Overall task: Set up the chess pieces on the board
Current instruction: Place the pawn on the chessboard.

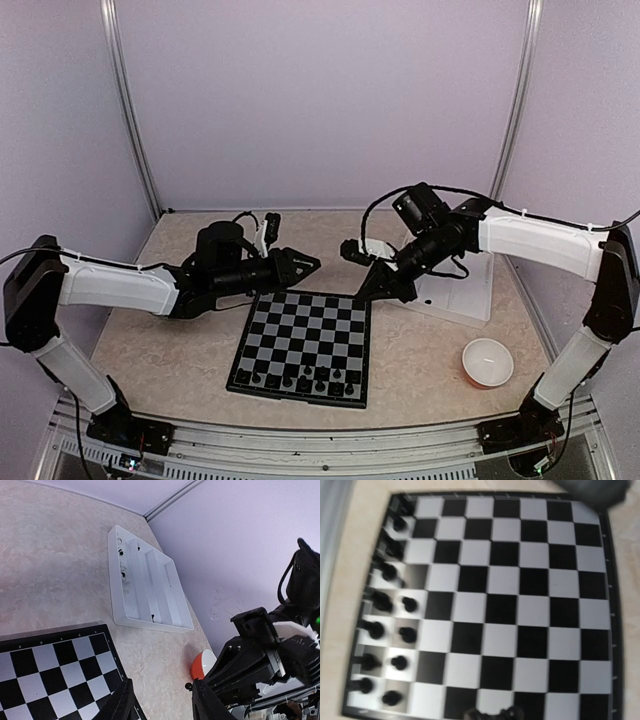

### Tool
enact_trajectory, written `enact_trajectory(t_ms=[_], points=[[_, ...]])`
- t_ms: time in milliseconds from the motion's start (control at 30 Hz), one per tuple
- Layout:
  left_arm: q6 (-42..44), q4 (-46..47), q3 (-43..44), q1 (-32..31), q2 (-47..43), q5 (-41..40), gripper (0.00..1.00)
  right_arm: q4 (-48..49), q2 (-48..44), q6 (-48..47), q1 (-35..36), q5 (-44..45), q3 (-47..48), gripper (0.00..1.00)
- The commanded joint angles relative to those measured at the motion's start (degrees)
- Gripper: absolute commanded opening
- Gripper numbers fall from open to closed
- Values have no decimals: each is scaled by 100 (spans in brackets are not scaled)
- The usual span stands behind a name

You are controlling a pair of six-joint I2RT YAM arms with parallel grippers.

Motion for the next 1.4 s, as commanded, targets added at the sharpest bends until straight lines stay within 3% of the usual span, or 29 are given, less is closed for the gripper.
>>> enact_trajectory(t_ms=[0,300,667,900,1000,1367], points=[[-226,-318,-291,75,-296,-44,41,1076,72,-250,438,1346,-433,5],[-135,-788,-479,84,-902,-393,41,3002,690,-1027,1057,3582,-1473,4],[-169,-989,-865,84,-1546,-666,41,4344,1131,-1670,1543,4890,-2328,4],[-122,-1035,-923,84,-1687,-680,41,4527,1228,-1796,1818,5252,-2658,8],[-42,-1113,-932,84,-1781,-749,41,4382,1173,-1668,1908,5279,-2718,16],[196,-1251,-902,93,-1848,-903,41,3855,716,-1244,1960,5144,-2683,26]])
